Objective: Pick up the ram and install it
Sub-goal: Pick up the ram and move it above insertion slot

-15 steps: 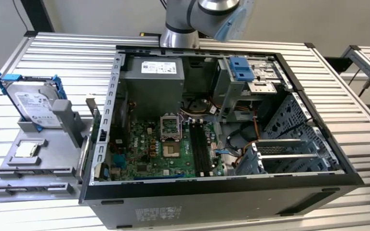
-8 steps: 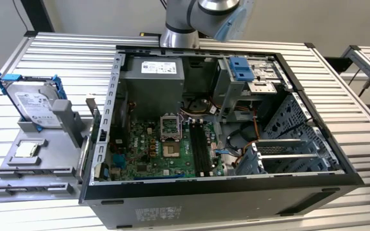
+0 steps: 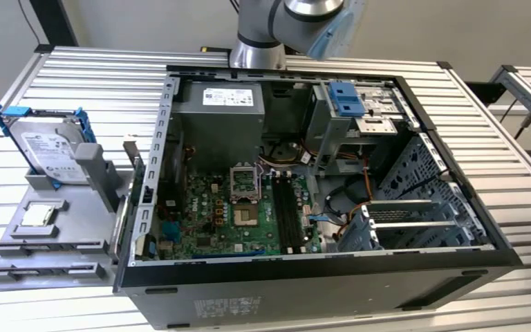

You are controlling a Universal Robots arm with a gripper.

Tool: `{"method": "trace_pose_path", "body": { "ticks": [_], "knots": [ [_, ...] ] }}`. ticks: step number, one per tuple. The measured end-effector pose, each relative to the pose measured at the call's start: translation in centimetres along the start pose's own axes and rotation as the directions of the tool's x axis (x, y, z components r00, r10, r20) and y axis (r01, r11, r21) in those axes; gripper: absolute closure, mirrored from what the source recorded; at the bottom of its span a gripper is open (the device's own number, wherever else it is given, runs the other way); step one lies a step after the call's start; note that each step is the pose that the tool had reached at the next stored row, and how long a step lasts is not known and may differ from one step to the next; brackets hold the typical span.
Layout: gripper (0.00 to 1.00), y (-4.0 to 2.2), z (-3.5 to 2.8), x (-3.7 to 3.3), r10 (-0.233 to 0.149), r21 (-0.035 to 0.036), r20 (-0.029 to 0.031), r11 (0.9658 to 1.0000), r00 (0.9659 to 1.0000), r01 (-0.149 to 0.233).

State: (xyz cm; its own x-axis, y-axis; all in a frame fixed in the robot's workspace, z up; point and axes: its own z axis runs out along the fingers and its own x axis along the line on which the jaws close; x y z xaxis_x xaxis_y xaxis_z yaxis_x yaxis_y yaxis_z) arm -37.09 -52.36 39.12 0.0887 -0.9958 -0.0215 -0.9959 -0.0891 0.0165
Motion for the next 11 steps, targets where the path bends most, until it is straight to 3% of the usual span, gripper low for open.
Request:
{"method": "trace_pose_path", "body": {
  "ticks": [2,3,11],
  "knots": [
    [1.0,0.0,0.0,0.0,0.0,0.0,0.0,1.0,1.0,0.0],
    [0.0,0.0,0.0,0.0,0.0,0.0,0.0,1.0,1.0,0.0],
    [0.0,0.0,0.01,0.0,-0.001,0.0001,0.0001,1.0,1.0,0.001]
  ]
}}
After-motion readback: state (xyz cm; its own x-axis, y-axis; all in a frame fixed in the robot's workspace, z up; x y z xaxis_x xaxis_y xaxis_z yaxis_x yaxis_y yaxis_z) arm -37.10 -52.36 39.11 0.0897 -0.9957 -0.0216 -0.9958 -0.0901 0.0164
